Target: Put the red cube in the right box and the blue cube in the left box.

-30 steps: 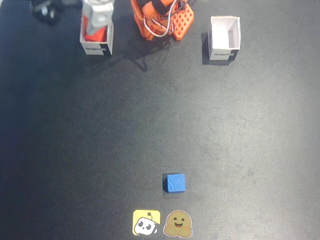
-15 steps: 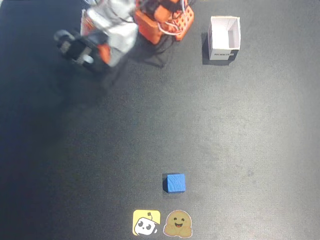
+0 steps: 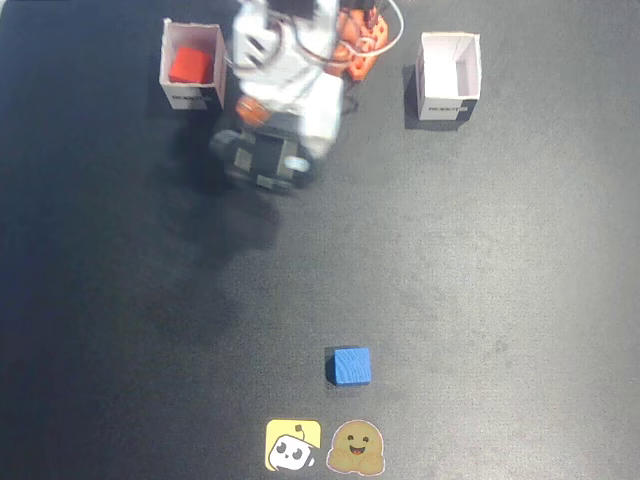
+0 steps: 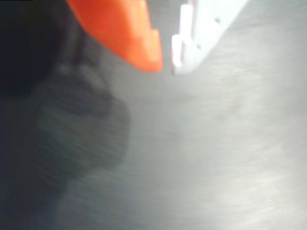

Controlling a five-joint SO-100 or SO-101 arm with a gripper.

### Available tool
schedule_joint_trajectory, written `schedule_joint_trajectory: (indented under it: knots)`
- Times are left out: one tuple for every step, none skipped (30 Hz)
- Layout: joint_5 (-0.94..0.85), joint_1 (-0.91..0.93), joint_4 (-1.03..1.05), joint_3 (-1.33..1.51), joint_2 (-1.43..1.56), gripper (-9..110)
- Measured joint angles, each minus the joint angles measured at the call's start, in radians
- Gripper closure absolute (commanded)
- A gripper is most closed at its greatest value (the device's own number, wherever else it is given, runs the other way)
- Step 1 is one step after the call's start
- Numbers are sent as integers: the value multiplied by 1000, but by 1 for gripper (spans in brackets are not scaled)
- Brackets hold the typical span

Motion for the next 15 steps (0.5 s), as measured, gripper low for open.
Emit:
schedule_joint_trajectory:
  knots:
    - [-3, -17, -9, 0, 0, 101]
    - [-6, -29, -18, 0, 0, 101]
    - [-6, -51, -28, 2, 0, 101]
    - [-17, -69, -40, 9, 0, 101]
    - [-32, -95, -48, 11, -3, 101]
    - [-32, -112, -57, 15, -5, 101]
    - [-34, -124, -64, 21, -5, 101]
    - [-35, -133, -72, 21, -8, 101]
    - [-29, -150, -80, 21, -17, 101]
    - [-35, -167, -91, 21, -34, 101]
    - [-43, -187, -101, 21, -52, 101]
    - [-43, -196, -110, 21, -71, 101]
    - [-43, -201, -123, 20, -95, 101]
    - [-43, -202, -135, 20, -121, 101]
    - [-43, -207, -144, 20, -147, 101]
